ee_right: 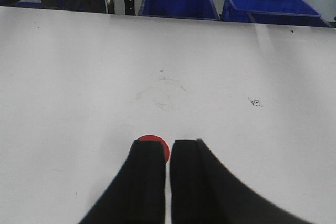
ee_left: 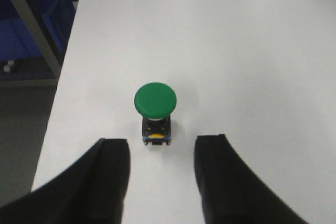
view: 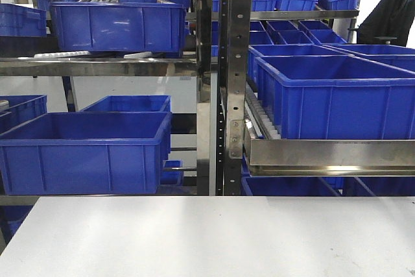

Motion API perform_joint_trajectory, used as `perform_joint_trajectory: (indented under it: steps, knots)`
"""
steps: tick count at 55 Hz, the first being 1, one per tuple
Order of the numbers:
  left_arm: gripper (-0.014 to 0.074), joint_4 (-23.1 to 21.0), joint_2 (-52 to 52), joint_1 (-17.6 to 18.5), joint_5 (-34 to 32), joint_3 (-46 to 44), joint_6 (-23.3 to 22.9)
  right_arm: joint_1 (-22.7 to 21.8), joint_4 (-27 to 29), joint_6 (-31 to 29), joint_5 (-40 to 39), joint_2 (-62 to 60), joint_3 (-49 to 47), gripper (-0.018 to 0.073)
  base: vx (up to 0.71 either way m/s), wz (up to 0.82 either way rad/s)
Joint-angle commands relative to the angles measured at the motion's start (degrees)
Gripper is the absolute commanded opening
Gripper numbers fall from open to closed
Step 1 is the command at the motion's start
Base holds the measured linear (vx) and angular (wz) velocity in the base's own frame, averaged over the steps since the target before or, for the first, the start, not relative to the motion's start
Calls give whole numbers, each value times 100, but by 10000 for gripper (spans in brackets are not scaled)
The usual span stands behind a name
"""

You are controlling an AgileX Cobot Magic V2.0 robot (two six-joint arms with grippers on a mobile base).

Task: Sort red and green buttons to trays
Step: 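Close left gripper on green button and right gripper on red button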

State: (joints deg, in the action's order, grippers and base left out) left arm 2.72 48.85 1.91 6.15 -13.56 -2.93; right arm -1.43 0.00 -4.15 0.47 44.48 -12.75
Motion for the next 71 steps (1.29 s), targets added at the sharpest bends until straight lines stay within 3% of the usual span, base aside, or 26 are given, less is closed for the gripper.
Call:
perform_joint_trajectory:
  steps: [1, 7, 15, 31, 41, 71]
  knots:
    - [544, -61, 369, -8, -537, -199, -54, -43, 0, -15, -576, 158, -208, 274, 0, 0]
    - [578, -61, 858, -8, -1027, -199, -49, -43, 0, -15, -581, 315, -208, 350, 0, 0]
    - [579, -61, 1607, -8, -2249, -199, -49, -43, 0, -15, -588, 493, -208, 417, 0, 0]
    - [579, -272, 2992, -8, -3949, -199, 25, -43, -34, -20, -610, 578, -208, 435, 0, 0]
    - [579, -880, 3593, -8, -4502, -199, 498, -43, -34, -38, -614, 578, -208, 435, 0, 0]
    - [575, -717, 5331, -8, -6072, -199, 542, -43, -34, -55, -617, 578, -208, 435, 0, 0]
